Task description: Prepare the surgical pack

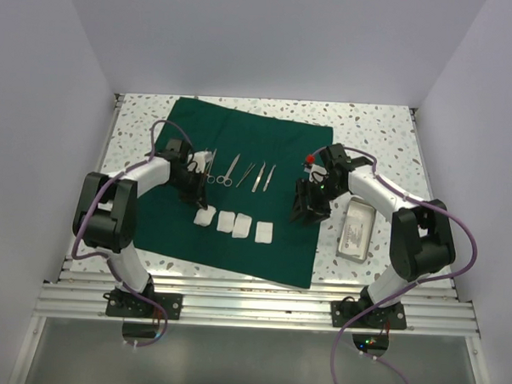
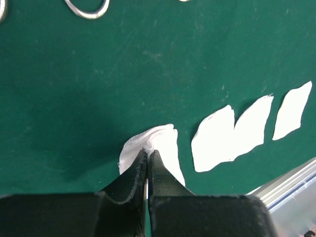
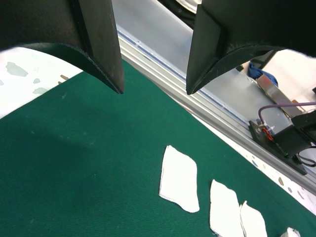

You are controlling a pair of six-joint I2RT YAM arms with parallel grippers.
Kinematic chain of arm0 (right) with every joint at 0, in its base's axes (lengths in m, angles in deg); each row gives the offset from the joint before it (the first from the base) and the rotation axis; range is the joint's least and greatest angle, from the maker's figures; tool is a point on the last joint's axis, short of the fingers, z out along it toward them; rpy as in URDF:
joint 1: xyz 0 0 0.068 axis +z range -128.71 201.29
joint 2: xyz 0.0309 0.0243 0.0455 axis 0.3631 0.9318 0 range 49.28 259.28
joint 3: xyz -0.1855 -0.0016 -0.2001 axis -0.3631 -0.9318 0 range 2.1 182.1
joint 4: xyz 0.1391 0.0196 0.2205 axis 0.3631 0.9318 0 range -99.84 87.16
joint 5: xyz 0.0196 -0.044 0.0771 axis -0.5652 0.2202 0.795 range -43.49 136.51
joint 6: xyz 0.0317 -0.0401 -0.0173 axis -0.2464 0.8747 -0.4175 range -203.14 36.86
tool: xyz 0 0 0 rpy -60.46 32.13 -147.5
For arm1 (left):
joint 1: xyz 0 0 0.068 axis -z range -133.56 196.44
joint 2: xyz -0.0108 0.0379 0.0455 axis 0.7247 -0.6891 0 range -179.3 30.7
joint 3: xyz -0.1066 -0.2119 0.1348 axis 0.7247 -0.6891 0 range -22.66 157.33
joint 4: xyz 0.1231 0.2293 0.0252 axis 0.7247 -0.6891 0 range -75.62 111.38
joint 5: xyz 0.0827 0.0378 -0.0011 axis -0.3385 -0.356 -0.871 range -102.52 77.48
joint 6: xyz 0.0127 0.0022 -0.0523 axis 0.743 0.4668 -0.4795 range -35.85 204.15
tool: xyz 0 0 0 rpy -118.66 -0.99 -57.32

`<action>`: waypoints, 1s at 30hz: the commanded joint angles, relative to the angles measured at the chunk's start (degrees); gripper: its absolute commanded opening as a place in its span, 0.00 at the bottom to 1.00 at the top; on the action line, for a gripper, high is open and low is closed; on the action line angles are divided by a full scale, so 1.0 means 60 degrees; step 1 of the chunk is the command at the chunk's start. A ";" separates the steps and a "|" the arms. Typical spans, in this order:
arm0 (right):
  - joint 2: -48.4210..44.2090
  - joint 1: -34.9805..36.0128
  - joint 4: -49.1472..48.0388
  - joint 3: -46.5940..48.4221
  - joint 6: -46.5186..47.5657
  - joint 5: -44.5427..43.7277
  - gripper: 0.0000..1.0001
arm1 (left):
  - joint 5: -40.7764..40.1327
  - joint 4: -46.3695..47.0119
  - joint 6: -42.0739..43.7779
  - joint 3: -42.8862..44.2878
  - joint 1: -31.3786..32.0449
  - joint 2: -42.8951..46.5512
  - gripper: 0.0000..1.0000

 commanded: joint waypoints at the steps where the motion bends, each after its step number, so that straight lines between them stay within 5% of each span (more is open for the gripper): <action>1: 0.0129 0.0056 0.0189 0.0385 0.0188 -0.0065 0.57 | -0.0126 0.0196 0.0366 0.0472 0.0044 -0.0141 0.00; 10: 0.0115 0.0041 0.0219 0.0371 0.0217 -0.0094 0.57 | 0.0283 0.0357 0.0512 0.0356 0.0058 -0.0274 0.00; 17: 0.0115 0.0056 0.0204 0.0341 0.0217 -0.0079 0.57 | 0.0182 0.0459 0.0528 0.0282 0.0059 0.0398 0.25; 30: 0.0085 0.0056 0.0146 0.0224 0.0202 -0.0021 0.57 | -0.0946 0.0006 0.0586 -0.0098 0.0058 0.1074 0.40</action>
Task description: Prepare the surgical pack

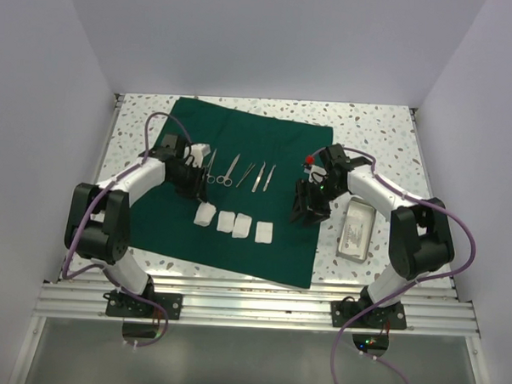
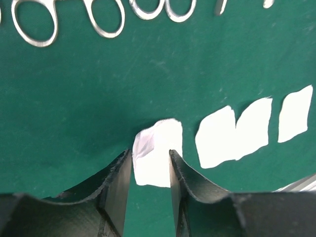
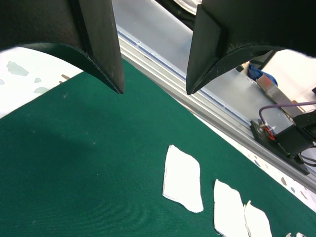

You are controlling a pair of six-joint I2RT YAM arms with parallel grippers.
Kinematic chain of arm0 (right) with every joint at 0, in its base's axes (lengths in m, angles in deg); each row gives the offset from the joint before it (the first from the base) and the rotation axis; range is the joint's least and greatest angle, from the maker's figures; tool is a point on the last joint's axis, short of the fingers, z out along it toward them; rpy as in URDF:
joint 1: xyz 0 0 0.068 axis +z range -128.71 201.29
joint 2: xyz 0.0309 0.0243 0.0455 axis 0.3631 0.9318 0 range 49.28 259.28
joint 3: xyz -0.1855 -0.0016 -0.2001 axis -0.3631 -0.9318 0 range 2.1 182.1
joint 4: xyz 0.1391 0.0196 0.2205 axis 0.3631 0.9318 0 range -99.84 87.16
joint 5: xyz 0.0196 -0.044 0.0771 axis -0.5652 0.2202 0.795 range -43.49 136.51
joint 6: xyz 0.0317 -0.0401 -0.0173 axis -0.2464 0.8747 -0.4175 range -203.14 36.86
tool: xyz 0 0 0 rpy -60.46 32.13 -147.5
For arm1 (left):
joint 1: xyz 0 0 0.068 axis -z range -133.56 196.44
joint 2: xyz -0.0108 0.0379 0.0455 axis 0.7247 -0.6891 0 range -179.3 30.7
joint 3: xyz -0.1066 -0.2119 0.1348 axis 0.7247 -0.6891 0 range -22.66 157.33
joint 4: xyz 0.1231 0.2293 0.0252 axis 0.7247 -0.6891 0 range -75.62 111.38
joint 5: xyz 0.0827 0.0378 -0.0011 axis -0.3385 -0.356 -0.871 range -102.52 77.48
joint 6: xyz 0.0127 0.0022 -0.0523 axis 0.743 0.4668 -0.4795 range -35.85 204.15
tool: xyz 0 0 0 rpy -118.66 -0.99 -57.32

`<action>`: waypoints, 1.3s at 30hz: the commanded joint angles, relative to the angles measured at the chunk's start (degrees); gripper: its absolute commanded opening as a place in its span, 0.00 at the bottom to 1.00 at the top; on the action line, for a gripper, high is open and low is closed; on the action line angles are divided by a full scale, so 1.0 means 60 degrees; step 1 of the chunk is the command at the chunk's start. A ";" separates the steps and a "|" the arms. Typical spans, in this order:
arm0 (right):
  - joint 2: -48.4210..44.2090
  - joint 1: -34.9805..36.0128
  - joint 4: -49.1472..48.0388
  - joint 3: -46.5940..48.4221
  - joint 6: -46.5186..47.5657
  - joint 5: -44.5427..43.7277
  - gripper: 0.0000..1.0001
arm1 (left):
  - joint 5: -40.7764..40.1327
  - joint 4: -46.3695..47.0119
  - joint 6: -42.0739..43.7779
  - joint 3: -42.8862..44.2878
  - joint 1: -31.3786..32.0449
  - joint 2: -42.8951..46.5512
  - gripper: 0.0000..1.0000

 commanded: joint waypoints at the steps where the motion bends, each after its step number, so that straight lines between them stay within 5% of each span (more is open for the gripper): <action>1: -0.0035 0.0041 0.0116 0.0220 0.0177 0.0008 0.57 | -0.0306 -0.0075 0.0222 -0.0237 0.0051 0.0072 0.41; 21: -0.0123 0.0056 0.0131 0.0206 0.0162 -0.0006 0.57 | 0.0061 0.0613 0.0295 -0.0603 0.0080 -0.0734 0.54; 39: -0.0137 0.0041 0.0116 0.0220 0.0162 -0.0036 0.57 | -0.0012 0.1023 -0.0247 -0.1395 0.0271 -0.0193 0.34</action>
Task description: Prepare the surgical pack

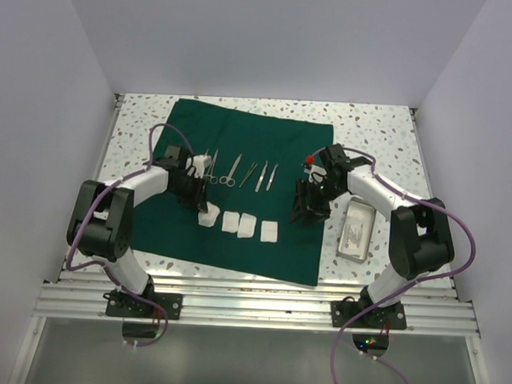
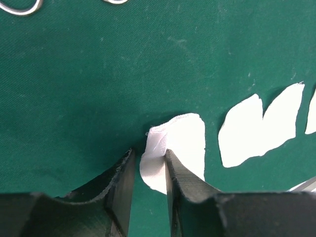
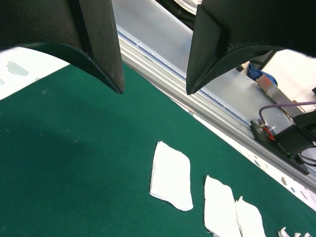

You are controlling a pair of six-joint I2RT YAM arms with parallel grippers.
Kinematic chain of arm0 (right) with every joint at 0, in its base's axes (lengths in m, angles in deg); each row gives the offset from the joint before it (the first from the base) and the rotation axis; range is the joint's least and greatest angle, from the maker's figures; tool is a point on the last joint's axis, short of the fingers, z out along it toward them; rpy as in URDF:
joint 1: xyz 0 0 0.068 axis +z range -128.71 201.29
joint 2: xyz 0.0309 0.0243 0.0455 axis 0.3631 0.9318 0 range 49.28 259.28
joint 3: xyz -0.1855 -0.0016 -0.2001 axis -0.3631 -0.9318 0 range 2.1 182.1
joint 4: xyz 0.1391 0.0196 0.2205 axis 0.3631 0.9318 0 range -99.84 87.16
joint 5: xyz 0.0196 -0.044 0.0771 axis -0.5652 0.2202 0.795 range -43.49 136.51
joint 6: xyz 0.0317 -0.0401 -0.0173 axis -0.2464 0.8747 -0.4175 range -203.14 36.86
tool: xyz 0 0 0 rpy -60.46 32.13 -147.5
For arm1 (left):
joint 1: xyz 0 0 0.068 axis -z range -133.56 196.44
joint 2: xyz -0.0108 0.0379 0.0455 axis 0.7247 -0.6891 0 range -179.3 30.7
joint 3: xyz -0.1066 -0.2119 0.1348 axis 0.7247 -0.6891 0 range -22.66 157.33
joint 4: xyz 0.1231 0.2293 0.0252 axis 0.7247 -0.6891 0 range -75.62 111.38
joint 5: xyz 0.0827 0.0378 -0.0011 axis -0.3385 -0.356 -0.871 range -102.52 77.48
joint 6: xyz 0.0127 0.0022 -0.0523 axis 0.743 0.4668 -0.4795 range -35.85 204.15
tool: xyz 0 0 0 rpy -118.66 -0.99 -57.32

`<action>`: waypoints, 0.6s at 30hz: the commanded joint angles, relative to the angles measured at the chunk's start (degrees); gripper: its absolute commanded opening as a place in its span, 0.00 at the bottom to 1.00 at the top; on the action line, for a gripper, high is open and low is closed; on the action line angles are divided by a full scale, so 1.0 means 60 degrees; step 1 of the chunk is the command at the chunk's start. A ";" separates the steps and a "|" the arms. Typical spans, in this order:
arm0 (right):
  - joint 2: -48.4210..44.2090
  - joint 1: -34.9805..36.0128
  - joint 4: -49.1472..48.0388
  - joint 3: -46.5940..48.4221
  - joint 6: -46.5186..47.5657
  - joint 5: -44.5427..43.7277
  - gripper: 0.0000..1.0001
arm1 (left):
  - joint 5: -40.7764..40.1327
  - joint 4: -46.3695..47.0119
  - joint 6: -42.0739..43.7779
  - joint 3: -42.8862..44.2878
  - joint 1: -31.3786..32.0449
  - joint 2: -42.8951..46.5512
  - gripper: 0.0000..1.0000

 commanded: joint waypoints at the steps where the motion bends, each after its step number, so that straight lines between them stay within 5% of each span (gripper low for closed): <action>1: -0.0123 0.0059 0.0120 0.0206 0.0166 -0.0021 0.57 | -0.0132 0.0069 -0.0138 -0.0342 0.0162 0.0172 0.33; 18: -0.0255 0.0059 0.0091 0.0132 0.0151 -0.0006 0.57 | 0.0481 0.0098 -0.0225 -0.0269 0.0176 0.0496 0.46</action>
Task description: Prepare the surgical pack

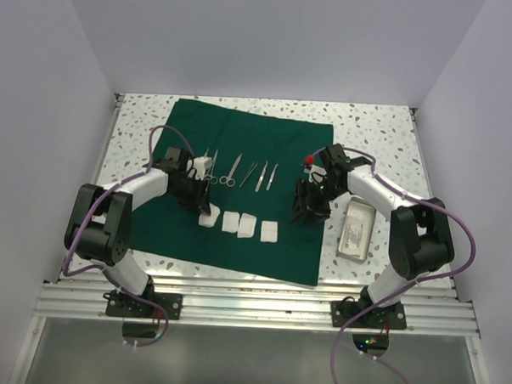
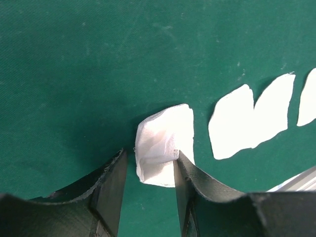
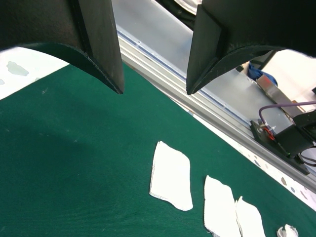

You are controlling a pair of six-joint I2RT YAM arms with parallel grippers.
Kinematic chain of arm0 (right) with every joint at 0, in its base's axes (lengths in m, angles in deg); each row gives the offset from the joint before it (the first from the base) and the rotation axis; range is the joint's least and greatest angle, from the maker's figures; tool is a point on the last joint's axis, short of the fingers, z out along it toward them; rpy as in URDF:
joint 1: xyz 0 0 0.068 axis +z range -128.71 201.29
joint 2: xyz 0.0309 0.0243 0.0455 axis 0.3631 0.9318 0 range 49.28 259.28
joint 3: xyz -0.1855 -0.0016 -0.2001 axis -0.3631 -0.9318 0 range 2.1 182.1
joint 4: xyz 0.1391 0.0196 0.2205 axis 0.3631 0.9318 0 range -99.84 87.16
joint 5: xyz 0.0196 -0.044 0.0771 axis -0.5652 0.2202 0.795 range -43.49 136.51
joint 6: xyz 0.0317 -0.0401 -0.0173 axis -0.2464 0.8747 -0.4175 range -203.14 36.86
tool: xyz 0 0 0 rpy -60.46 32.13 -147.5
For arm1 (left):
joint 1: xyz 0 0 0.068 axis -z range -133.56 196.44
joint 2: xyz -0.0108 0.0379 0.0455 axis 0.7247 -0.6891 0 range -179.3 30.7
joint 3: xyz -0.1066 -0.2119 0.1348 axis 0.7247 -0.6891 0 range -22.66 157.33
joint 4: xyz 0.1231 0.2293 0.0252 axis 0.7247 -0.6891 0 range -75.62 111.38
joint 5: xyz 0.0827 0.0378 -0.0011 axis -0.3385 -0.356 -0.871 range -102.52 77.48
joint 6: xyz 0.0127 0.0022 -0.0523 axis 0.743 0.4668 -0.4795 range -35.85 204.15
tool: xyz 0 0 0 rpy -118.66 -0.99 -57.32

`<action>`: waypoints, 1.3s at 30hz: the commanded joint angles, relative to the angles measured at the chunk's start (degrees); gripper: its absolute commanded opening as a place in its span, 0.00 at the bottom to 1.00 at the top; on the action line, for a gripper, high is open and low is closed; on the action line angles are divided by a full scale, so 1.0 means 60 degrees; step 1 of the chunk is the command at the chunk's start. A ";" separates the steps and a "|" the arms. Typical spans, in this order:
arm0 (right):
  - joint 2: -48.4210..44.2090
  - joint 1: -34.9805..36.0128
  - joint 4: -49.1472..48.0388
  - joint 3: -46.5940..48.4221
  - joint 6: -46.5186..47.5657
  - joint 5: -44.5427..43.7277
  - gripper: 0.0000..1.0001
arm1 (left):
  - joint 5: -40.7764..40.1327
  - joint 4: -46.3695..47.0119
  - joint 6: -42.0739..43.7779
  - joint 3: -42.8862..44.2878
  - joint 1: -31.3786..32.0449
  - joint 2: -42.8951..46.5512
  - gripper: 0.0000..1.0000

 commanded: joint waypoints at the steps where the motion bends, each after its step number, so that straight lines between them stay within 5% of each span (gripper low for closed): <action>1: -0.0240 0.0041 0.0080 0.0132 0.0162 -0.0021 0.57 | 0.0464 0.0149 -0.0072 -0.0017 0.0067 0.0105 0.46; 13: -0.0196 0.0056 0.0094 0.0206 0.0147 0.0008 0.57 | -0.2493 0.0018 -0.1549 -0.0398 0.0169 0.2433 0.58; 20: -0.0401 0.0056 0.0021 0.0030 0.0133 -0.0123 0.57 | -0.4483 -0.0363 -0.3454 -0.0443 0.2521 0.3357 0.55; 28: -0.0972 0.0056 0.0021 -0.0321 0.0103 -0.0343 0.57 | -0.8568 -0.3230 -0.5739 0.1577 0.5295 0.1059 0.54; 39: -0.1617 0.0041 0.0036 -0.0995 0.0059 -0.0402 0.57 | -0.9672 -0.3542 -0.6825 0.1418 0.6014 0.0120 0.51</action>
